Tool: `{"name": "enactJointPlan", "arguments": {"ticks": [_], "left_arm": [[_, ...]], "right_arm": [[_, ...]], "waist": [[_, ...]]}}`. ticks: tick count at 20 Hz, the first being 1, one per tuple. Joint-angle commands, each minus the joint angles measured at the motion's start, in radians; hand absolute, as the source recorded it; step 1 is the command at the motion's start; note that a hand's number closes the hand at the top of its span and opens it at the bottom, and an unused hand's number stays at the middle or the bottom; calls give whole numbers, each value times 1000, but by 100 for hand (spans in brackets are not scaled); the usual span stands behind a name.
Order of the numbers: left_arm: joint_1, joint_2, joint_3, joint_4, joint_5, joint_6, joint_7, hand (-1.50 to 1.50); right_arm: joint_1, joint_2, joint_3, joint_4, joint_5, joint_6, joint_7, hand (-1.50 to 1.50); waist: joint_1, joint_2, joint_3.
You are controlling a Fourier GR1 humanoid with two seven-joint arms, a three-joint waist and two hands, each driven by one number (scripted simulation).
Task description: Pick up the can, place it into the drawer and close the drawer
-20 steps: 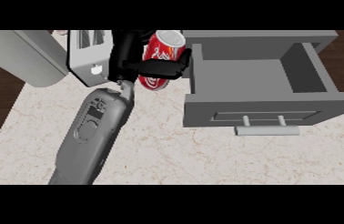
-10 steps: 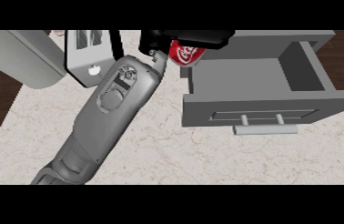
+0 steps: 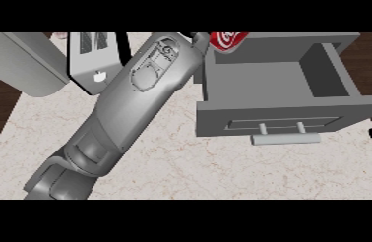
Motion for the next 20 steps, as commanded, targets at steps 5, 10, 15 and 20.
{"name": "enactJointPlan", "arguments": {"ticks": [5,10,15,20], "left_arm": [[-138,0,-40,228,111,22,-92,150],[-161,0,-134,292,167,59,-127,150],[-178,0,-189,327,250,84,-127,150],[-216,0,-243,382,268,133,-151,150]], "right_arm": [[-107,-21,-7,80,18,-25,23,-150],[-73,4,50,-21,43,-25,58,-150],[-119,-4,55,55,65,-28,46,-150],[-107,-14,23,13,22,-19,42,-150]], "waist": [[-17,8,1],[-40,10,1],[-42,12,1],[-67,14,2]]}}
